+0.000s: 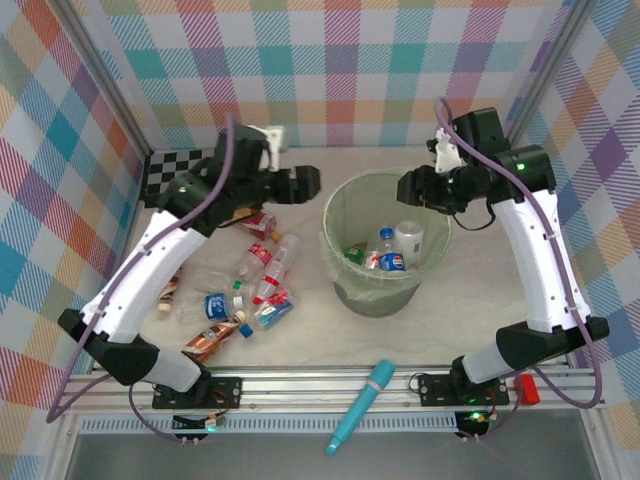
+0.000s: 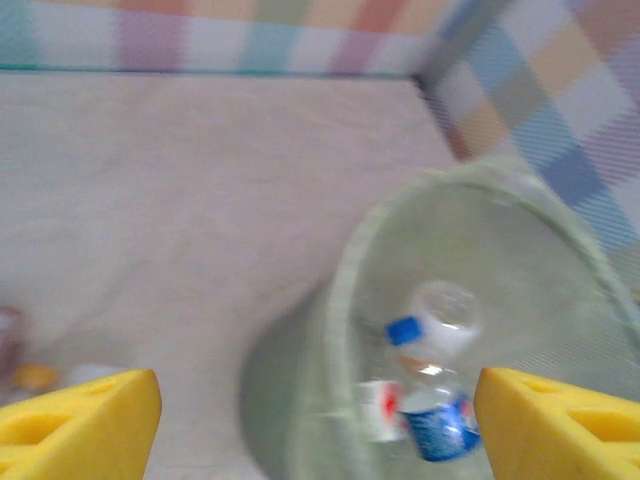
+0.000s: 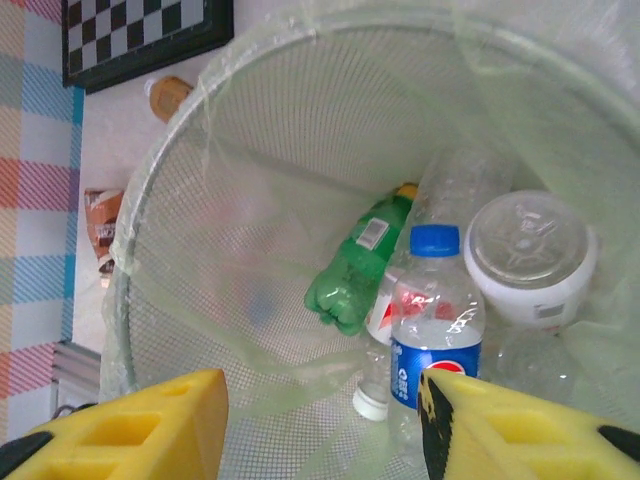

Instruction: Put the plastic bottles in the bin

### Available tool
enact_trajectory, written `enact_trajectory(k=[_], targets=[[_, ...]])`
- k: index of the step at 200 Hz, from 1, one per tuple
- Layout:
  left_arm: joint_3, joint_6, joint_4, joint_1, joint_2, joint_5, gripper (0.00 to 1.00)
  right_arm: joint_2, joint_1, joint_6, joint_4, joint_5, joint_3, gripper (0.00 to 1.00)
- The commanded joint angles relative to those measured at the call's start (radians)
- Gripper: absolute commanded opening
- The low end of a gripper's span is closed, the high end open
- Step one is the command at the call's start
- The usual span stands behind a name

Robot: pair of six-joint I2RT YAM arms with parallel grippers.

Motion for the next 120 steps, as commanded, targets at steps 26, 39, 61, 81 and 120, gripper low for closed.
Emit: enact_trajectory(k=[26,39,61,81,120], targets=[[-0.226,0.029,-0.161,0.256,-0.04,-0.037,0.9,-0.028,-0.04,-0.034,-0.058,0.064,0.026,0.55],[-0.292,0.018,-0.124,0.325,-0.023,-0.011,0.91,-0.035,-0.053,-0.042,-0.059,0.06,0.016,0.55],[-0.379,-0.051,0.005,0.39,0.031,0.006,0.98,-0.048,-0.063,-0.051,-0.059,0.051,-0.009,0.56],[-0.412,-0.142,0.135,0.424,0.119,0.014,1.0,-0.063,-0.066,-0.064,-0.058,0.043,-0.031,0.56],[-0.367,-0.283,0.314,0.451,0.36,0.073,1.0,-0.1,-0.068,-0.078,-0.054,0.041,-0.067,0.56]])
